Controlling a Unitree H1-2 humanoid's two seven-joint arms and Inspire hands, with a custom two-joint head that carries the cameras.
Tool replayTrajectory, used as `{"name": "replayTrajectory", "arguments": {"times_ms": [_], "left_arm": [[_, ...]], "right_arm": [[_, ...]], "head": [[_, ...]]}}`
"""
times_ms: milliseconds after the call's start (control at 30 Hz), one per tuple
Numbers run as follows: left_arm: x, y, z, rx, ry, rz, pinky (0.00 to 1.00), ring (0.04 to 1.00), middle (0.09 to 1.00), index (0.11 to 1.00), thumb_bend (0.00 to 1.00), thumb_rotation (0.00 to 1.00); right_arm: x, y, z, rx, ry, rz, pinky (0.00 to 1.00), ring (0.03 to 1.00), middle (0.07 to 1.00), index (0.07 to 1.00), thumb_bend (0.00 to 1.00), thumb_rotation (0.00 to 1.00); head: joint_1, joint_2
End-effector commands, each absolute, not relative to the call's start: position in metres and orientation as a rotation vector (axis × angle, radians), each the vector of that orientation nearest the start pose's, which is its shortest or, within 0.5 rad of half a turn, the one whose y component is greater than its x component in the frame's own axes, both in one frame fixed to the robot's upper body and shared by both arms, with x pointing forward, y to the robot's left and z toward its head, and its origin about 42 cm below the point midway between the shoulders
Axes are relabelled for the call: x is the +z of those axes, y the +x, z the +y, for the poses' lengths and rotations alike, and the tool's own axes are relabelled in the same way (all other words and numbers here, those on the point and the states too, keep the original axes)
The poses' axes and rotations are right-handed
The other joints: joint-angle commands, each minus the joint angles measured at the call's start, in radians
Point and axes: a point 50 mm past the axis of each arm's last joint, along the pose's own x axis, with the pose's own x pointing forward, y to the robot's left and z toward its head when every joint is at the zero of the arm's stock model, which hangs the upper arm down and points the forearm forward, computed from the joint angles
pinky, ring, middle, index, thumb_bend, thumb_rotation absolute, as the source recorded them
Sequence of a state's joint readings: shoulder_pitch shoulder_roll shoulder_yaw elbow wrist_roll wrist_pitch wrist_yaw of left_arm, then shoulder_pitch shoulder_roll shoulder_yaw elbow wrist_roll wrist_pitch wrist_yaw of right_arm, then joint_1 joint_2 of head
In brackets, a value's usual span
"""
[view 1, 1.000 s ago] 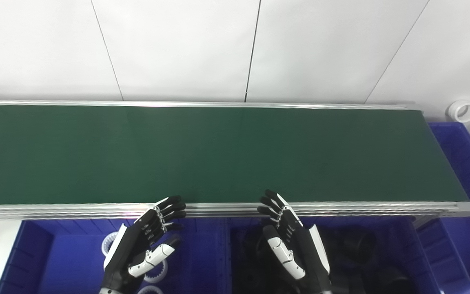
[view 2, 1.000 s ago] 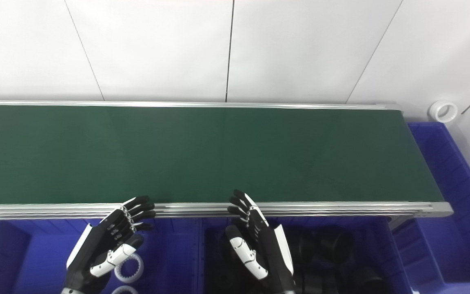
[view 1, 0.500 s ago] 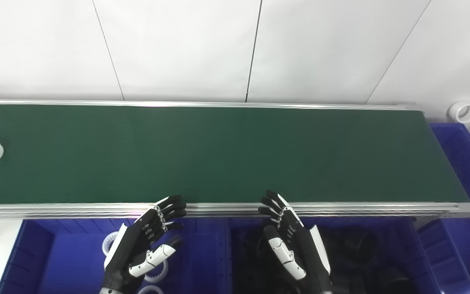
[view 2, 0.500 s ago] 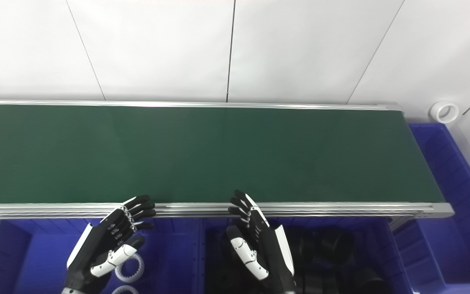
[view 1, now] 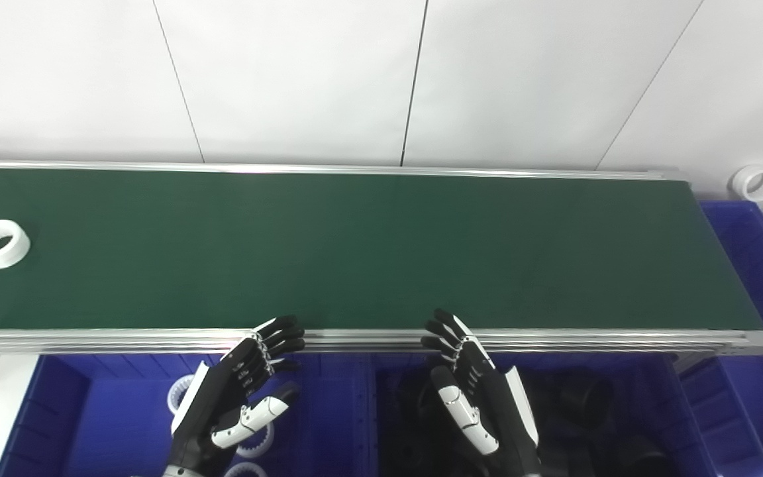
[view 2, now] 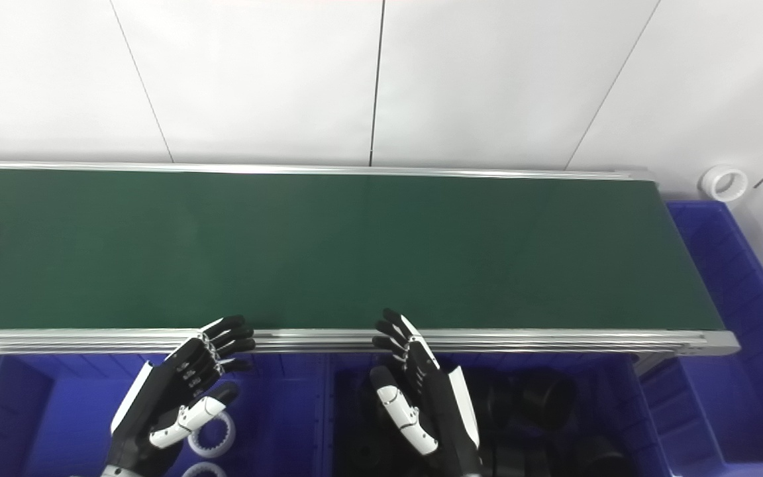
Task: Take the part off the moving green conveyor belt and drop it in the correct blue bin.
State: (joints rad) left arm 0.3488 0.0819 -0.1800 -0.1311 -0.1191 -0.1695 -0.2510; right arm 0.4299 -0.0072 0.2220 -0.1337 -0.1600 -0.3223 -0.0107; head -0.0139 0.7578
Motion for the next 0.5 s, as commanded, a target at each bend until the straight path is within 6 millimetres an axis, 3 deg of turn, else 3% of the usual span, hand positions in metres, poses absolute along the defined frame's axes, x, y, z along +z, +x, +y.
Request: {"name": "replayTrajectory", "arguments": {"times_ms": [0, 100, 133, 167, 200, 333, 467], "left_arm": [[0.072, 0.162, 0.189, -0.340, -0.098, -0.013, 0.69, 0.781, 0.799, 0.811, 0.72, 0.41], [0.070, 0.160, 0.186, -0.341, -0.092, -0.012, 0.69, 0.777, 0.797, 0.806, 0.73, 0.40], [0.068, 0.159, 0.184, -0.342, -0.092, -0.008, 0.69, 0.775, 0.796, 0.804, 0.73, 0.40], [0.066, 0.158, 0.183, -0.342, -0.092, -0.006, 0.69, 0.772, 0.794, 0.801, 0.75, 0.40], [0.064, 0.157, 0.181, -0.341, -0.092, -0.001, 0.69, 0.770, 0.794, 0.799, 0.76, 0.40], [0.059, 0.155, 0.175, -0.343, -0.085, 0.000, 0.68, 0.760, 0.782, 0.783, 0.81, 0.39], [0.058, 0.156, 0.175, -0.339, -0.071, -0.008, 0.67, 0.747, 0.776, 0.775, 0.82, 0.34]], "right_arm": [[0.072, 0.135, -0.171, 0.130, -0.081, -0.086, 0.72, 0.810, 0.853, 0.901, 0.48, 0.73], [0.069, 0.134, -0.175, 0.132, -0.083, -0.088, 0.72, 0.811, 0.854, 0.904, 0.47, 0.73], [0.067, 0.132, -0.177, 0.136, -0.090, -0.088, 0.72, 0.812, 0.855, 0.906, 0.46, 0.74], [0.066, 0.132, -0.179, 0.140, -0.095, -0.088, 0.72, 0.816, 0.859, 0.913, 0.45, 0.76], [0.064, 0.131, -0.182, 0.144, -0.095, -0.091, 0.72, 0.818, 0.862, 0.917, 0.44, 0.77], [0.054, 0.129, -0.188, 0.146, -0.086, -0.088, 0.75, 0.835, 0.877, 0.931, 0.43, 0.82], [0.048, 0.130, -0.189, 0.152, -0.072, -0.079, 0.79, 0.857, 0.902, 0.957, 0.37, 0.84]], "head": [[0.040, -0.019], [0.105, -0.051], [0.177, -0.091], [0.177, -0.091], [0.229, -0.127], [0.292, -0.194], [0.300, -0.232]]}}
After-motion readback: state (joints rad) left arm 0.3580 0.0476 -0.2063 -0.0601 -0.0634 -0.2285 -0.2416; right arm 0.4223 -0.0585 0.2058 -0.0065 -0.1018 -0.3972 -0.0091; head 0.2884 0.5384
